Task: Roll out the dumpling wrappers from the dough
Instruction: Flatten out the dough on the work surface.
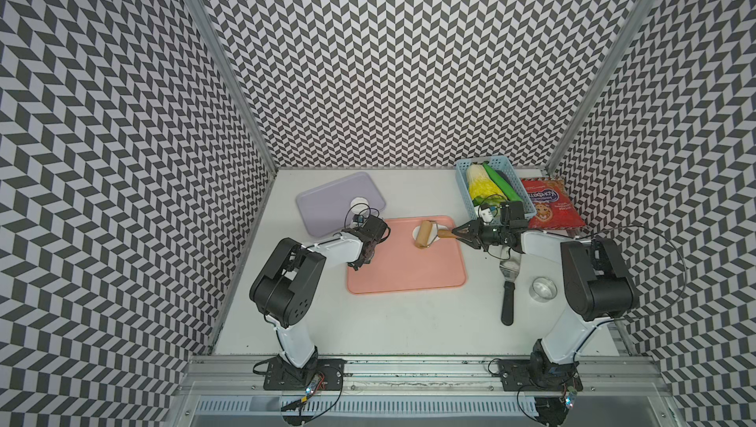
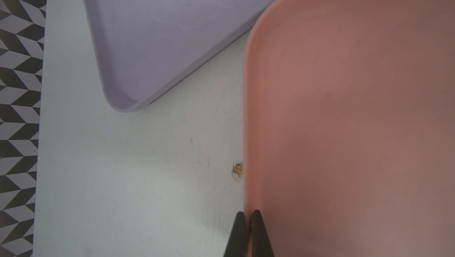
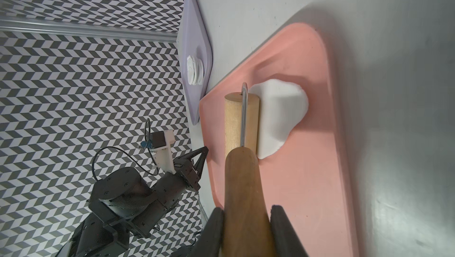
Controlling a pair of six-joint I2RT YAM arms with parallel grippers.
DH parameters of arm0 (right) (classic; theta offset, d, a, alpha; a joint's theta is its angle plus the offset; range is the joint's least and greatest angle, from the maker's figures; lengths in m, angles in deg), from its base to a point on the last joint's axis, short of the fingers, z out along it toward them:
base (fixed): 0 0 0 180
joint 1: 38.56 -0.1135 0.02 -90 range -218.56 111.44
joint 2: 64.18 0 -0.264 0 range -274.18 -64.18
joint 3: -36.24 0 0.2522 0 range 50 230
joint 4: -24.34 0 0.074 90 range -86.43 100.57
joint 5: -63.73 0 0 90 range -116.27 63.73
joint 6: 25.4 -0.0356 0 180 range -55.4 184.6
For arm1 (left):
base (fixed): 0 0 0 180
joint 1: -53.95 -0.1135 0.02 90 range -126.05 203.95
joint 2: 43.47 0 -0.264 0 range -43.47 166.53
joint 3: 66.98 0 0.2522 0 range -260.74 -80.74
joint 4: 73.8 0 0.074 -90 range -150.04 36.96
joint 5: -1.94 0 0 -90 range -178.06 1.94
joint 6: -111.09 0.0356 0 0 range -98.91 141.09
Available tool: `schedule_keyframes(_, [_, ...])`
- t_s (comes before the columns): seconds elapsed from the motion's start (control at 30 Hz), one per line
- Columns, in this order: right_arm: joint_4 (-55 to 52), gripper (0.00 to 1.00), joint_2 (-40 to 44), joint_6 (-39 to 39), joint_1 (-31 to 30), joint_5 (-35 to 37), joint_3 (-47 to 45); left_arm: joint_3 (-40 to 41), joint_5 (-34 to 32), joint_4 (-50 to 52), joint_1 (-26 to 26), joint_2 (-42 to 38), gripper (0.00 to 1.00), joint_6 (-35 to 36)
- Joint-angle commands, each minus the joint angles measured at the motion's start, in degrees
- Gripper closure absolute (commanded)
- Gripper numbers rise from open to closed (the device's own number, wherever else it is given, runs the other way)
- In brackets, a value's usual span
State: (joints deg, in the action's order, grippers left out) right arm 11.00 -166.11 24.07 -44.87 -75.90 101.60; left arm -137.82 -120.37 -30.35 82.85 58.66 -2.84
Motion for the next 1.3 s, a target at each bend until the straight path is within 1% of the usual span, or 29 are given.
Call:
schedule_keyframes(0.0, [-13.61, 1.0, -6.12, -1.4, -0.81, 16.58, -3.51, 2.12, 1.44, 4.04, 0.01, 2.9, 1.0, -0.34])
schedule_keyframes(0.4, [-12.03, 1.0, -8.36, -2.97, -1.94, 16.33, -2.66, 2.15, 1.11, 4.15, 0.43, 2.82, 1.0, -0.42])
schedule_keyframes(0.57, [-11.46, 1.0, -9.24, -3.65, -3.39, 16.4, -1.91, 2.1, 1.03, 4.23, 0.65, 2.81, 1.0, -0.51])
schedule_keyframes(0.77, [-11.23, 1.0, -9.02, -4.07, -3.63, 16.67, -0.97, 2.23, 0.85, 4.31, 0.76, 2.64, 1.0, -0.56])
schedule_keyframes(0.93, [-11.71, 1.0, -4.42, -3.4, -0.41, 17.81, -4.26, 2.31, 0.68, 4.39, 0.75, 2.64, 1.0, -0.6])
schedule_keyframes(1.1, [-13.99, 1.0, 0.06, -0.44, 5.73, 19.32, -9.71, 2.24, 0.59, 4.4, 0.55, 2.77, 1.0, -0.51])
schedule_keyframes(1.27, [-17.1, 1.0, 2.49, 2.77, 9.0, 21.61, -12.67, 2.14, 0.63, 4.41, 0.36, 2.9, 1.0, -0.51])
